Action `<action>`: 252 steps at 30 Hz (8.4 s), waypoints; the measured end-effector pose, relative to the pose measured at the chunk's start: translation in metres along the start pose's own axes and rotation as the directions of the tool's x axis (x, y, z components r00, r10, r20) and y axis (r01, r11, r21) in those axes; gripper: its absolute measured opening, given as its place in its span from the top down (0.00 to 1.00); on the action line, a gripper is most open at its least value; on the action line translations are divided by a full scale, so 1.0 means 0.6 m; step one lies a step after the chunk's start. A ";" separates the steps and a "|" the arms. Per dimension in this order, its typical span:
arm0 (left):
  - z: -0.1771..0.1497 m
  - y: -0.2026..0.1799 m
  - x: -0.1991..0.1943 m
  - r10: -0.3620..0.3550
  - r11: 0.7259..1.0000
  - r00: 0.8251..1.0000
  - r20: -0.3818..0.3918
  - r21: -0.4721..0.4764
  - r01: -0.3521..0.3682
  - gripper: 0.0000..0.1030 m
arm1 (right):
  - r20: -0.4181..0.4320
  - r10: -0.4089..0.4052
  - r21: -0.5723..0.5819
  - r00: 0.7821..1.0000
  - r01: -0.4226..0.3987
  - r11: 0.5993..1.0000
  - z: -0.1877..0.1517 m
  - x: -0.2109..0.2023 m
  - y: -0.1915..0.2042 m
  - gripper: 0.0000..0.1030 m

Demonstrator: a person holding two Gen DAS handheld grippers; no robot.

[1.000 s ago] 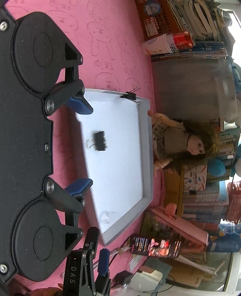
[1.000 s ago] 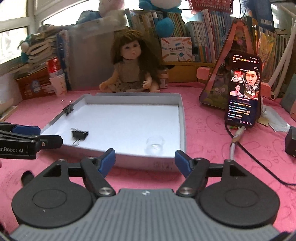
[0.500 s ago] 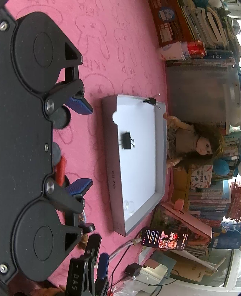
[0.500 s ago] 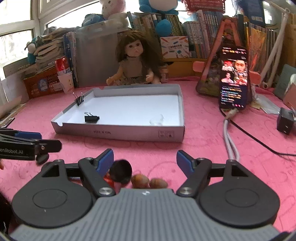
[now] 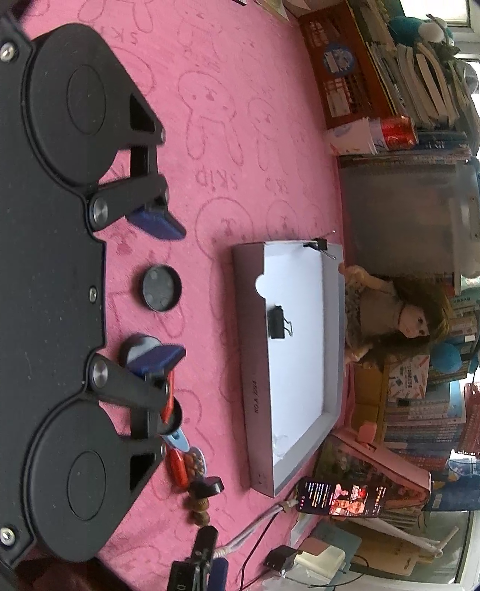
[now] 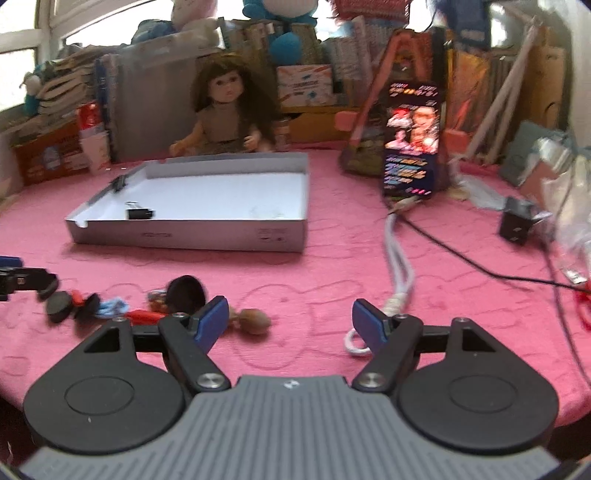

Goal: Organize rigid objects
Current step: 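Grasp the black round lid with the left tool while the right tool grasps a brown acorn, then lower the lid into the tray with the left tool while the right tool drops the acorn in, then move the left tool to the grey round lid while the right tool approaches another acorn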

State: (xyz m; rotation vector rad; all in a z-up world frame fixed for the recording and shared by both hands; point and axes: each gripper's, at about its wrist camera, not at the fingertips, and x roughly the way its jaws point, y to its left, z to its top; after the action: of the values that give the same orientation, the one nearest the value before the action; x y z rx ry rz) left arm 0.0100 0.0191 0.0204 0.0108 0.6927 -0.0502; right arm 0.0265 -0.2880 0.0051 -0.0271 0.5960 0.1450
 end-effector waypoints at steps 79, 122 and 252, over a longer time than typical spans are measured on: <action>0.111 -0.024 0.066 -0.018 0.999 0.997 0.070 -0.038 0.021 0.71 | 0.048 0.107 0.089 0.993 -0.111 0.990 0.083 0.070 0.014 0.78; 0.245 -0.026 0.301 -0.026 0.997 0.985 -0.169 -0.071 0.014 0.71 | -0.248 0.172 0.158 0.953 -0.136 0.978 0.211 0.287 0.009 0.78; -0.055 -0.055 0.019 -0.089 0.994 0.995 0.047 0.072 0.086 0.58 | 0.031 0.144 -0.118 0.989 -0.139 0.983 -0.025 0.037 0.048 0.60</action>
State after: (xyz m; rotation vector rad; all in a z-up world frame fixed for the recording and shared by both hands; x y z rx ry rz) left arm -0.0041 -0.0132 -0.0123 0.0458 0.6410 -0.1584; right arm 0.0325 -0.2576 -0.0193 -0.0939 0.5492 0.3172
